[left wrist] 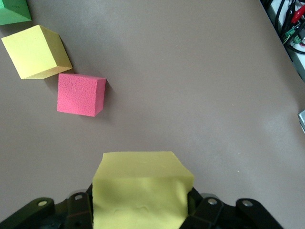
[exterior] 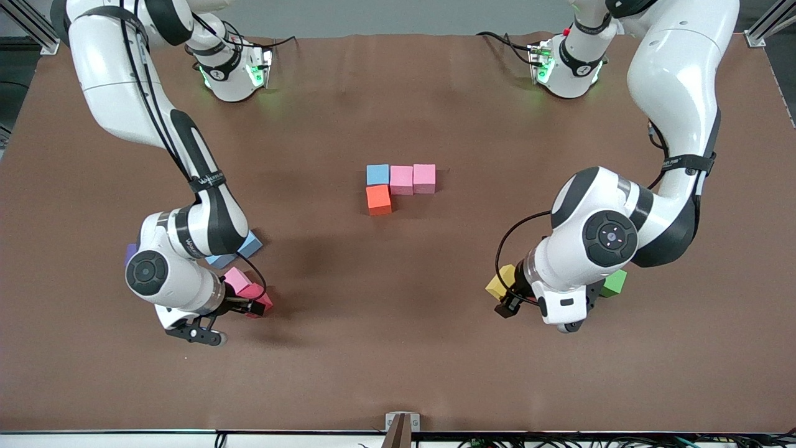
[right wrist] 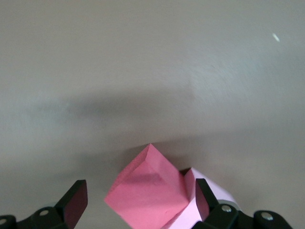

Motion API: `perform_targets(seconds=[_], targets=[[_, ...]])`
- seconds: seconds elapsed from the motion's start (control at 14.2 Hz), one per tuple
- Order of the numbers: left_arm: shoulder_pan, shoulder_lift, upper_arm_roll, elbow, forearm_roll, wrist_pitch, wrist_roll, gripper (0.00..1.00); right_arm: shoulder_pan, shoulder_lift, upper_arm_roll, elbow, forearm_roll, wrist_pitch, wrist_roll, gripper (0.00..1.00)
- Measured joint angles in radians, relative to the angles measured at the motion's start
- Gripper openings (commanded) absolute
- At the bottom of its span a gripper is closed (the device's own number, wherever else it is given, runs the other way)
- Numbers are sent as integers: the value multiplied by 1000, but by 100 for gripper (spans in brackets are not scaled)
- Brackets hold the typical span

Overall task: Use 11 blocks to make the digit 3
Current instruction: 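Lower the right gripper onto the red cube and grasp it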

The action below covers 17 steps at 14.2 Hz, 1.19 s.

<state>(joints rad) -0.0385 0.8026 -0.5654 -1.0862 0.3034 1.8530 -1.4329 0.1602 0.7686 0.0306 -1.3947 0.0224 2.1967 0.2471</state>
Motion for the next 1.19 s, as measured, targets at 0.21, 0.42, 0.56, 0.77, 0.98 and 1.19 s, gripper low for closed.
perform_targets(seconds=[0.21, 0.42, 0.56, 0.77, 0.98, 1.19], targets=[[-1, 0, -3, 0, 0, 0, 0, 0, -5, 0, -1, 1, 1, -2, -238, 100], [-2, 0, -4, 0, 0, 0, 0, 0, 5, 0, 5, 0, 0, -11, -388, 100], [-1, 0, -3, 0, 0, 0, 0, 0, 11, 0, 7, -5, 0, -16, -500, 100], [0, 0, -3, 0, 0, 0, 0, 0, 10, 1, 6, -16, 0, -31, -615, 100], [0, 0, -3, 1, 0, 0, 0, 0, 10, 3, 6, -40, 0, -36, -647, 100], [2, 0, -3, 1, 0, 0, 0, 0, 10, 4, 6, -51, -1, -36, -651, 100]])
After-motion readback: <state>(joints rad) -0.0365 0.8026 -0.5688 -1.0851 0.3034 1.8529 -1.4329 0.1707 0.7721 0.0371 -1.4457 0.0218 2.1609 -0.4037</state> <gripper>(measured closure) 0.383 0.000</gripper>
